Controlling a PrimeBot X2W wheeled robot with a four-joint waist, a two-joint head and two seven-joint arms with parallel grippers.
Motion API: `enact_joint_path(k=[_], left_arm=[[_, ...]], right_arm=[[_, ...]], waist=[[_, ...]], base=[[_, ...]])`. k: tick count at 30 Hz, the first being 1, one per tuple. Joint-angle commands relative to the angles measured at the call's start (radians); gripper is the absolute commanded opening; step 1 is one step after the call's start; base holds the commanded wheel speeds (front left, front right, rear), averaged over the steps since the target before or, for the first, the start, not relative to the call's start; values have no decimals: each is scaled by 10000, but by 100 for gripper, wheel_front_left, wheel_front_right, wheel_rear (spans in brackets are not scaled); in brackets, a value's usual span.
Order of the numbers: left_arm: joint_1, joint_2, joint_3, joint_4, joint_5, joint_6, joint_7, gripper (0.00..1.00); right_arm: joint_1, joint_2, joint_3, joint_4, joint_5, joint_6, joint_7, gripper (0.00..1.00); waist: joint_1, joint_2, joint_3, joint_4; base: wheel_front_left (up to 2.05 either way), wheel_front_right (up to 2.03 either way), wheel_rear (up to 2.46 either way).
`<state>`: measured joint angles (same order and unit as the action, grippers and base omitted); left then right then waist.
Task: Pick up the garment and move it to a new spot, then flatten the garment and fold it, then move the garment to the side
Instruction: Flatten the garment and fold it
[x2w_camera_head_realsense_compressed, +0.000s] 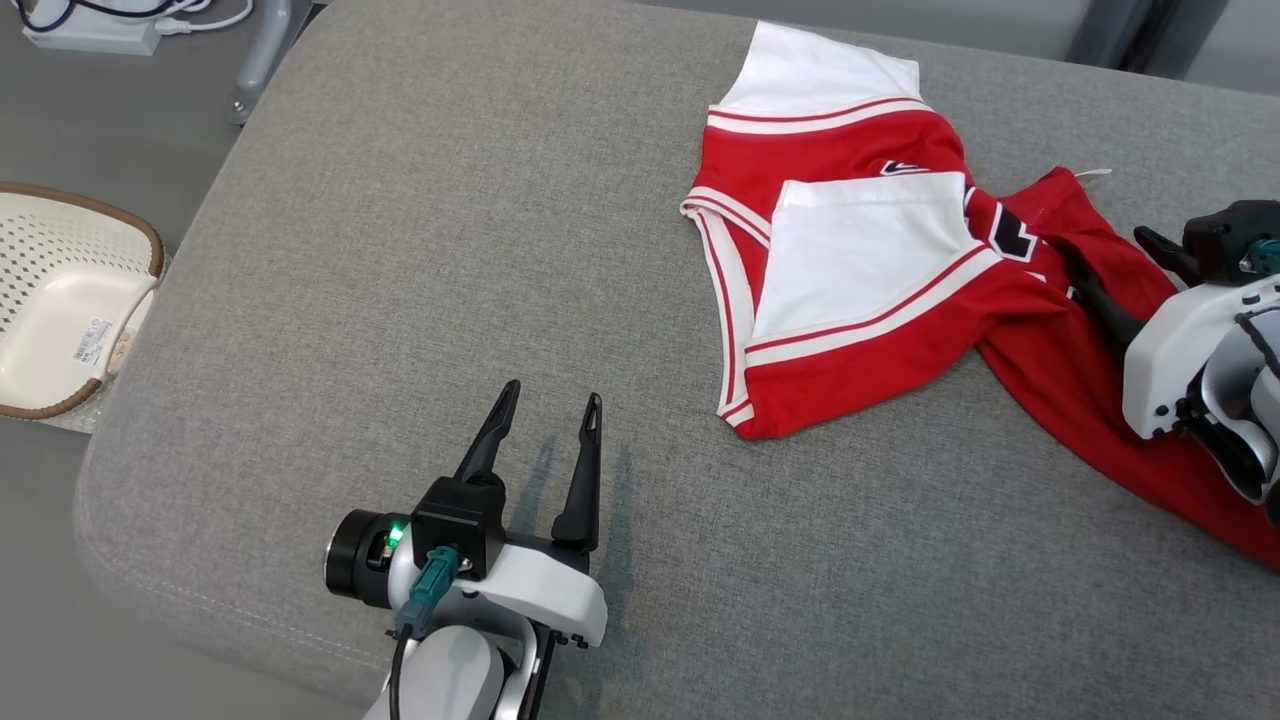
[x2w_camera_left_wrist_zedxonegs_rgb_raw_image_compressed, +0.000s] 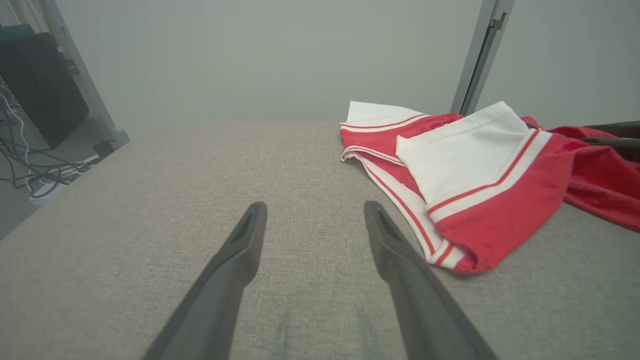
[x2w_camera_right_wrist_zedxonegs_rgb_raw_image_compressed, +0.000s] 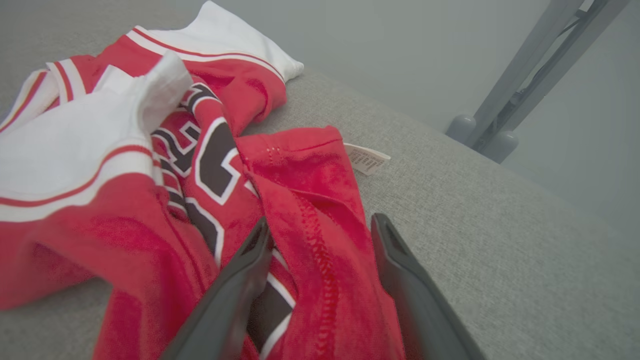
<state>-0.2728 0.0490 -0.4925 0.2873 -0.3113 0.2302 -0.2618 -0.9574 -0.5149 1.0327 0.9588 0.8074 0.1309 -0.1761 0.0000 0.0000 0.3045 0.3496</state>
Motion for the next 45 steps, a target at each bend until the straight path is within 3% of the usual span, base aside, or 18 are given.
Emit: enact_joint_path(k=[1, 2, 3, 14, 22, 30, 31, 32, 45], left_arm=[[-133, 40, 6, -36, -64, 93, -36, 100], [-145, 41, 4, -44, -70, 93, -36, 100], [-150, 40, 3, -46, -72, 101, -36, 100], [-120, 41, 67, 91, -34, 107, -36, 100], [-208, 41, -38, 39, -74, 66, -36, 100], [-287, 41, -53, 71, -7, 37, -36, 100], [-298, 42, -51, 89, 1, 28, -36, 100], [-308, 38, -47, 103, 15, 29, -36, 100], [-12, 42, 405, 321, 168, -201, -36, 100]], right_arm=[[-154, -43, 63, 151, 205, -3, 23, 12], [-228, -55, 99, 243, 304, -3, -29, 12], [-273, -55, 134, 345, 437, -3, -77, 0], [-659, -90, 65, 847, 1630, -3, -532, 0], [-1391, -678, -943, 1838, 2729, -3, -781, 0], [-1816, -1389, -1548, 3082, 2768, -3, -909, 0], [-1843, -1476, -1614, 3160, 2660, -3, -907, 56], [-1747, -1420, -1636, 3210, 2589, -3, -908, 100], [-347, -39, -1232, 2824, 1963, -3, -903, 100]], waist=[[0, 0, 54, 53], [0, 0, 71, 67], [0, 0, 80, 74], [0, 0, -150, -193], [0, 0, -68, -371], [0, 0, 120, -368], [0, 0, 120, -371], [0, 0, 100, -390], [0, 0, -1194, -1552]], base=[[0, 0, 0], [0, 0, 0], [0, 0, 0], [0, 0, 0], [0, 0, 0], [0, 0, 0], [0, 0, 0], [0, 0, 0], [0, 0, 0]])
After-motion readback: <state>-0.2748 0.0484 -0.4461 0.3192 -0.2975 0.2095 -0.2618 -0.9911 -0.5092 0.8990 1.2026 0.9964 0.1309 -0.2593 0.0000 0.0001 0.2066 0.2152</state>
